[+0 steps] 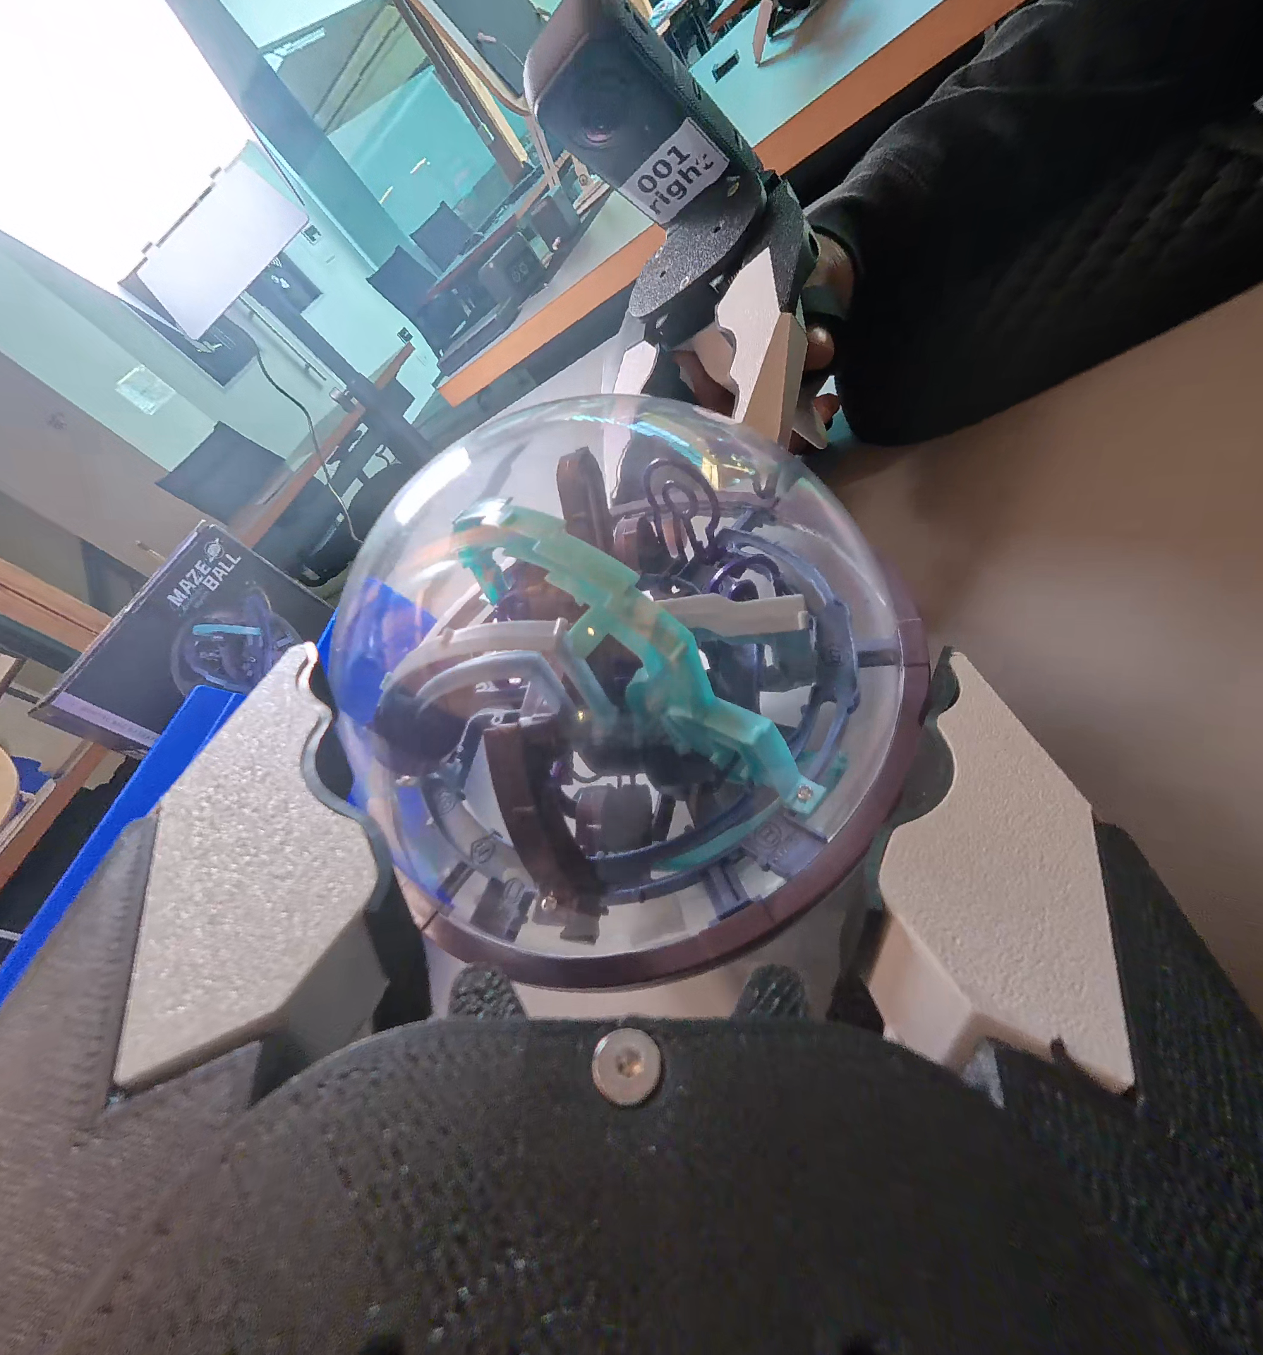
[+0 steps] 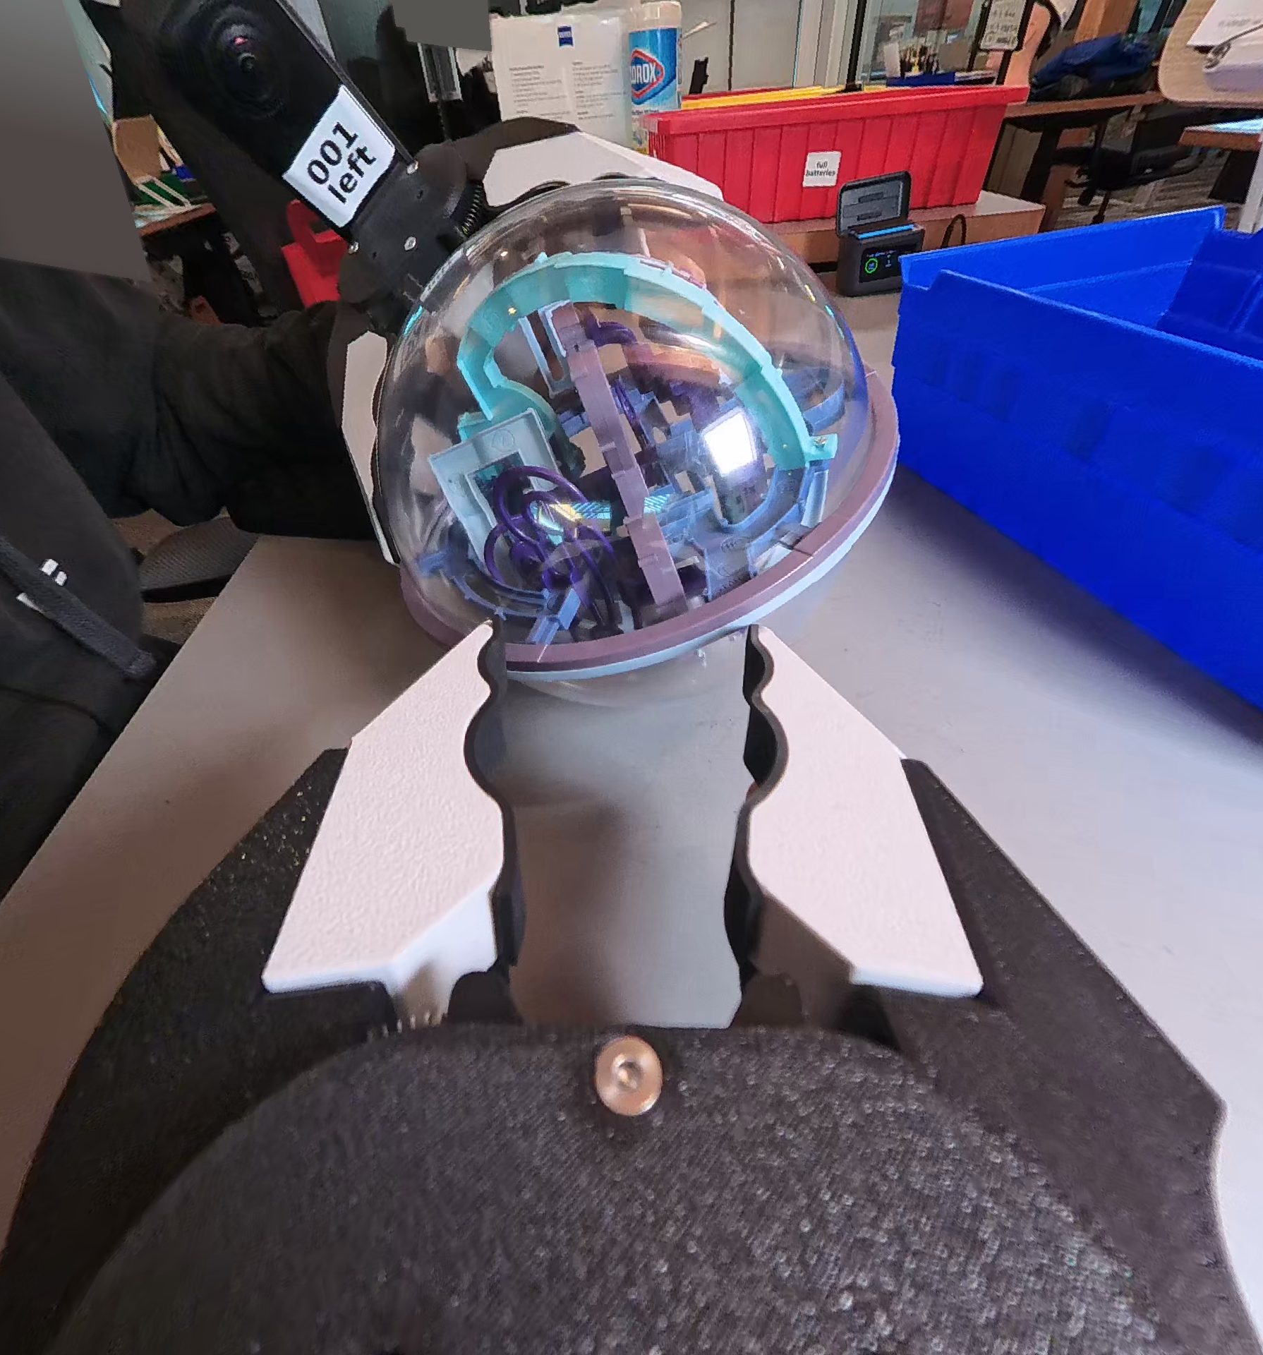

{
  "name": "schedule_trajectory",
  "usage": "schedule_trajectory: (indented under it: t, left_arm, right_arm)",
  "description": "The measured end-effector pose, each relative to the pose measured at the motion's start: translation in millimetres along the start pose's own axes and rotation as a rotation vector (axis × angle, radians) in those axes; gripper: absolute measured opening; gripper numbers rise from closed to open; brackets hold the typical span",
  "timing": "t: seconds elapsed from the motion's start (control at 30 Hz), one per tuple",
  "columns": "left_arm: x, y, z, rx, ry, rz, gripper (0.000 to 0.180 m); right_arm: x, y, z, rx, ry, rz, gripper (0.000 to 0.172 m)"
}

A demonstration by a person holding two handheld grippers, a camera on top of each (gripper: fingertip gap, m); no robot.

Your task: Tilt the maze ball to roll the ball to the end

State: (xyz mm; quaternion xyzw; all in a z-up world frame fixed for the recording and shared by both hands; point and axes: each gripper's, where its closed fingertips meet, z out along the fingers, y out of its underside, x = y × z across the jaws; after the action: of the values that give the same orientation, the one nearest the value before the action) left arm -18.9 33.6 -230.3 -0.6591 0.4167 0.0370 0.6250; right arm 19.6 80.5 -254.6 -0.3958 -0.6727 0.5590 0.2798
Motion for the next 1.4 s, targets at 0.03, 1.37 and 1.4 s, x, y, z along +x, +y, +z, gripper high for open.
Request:
schedule_trajectory:
  t: [0.03, 1.37, 1.4]
  left_arm:
    - [0.1, -0.2, -0.2, -0.001, -0.001, 0.005, 0.152]
    - [-2.8, -11.1, -5.6, 0.058, -0.018, -0.044, 0.139]
    - [-3.3, -11.3, -6.0, 0.061, -0.018, -0.05, 0.139]
  right_arm:
    - [-0.2, 0.4, 0.2, -0.003, 0.0, -0.002, 0.063]
    - [4.4, 5.7, 0.4, -0.039, 0.009, 0.02, 0.059]
    - [4.5, 5.6, 0.3, -0.038, 0.01, 0.019, 0.058]
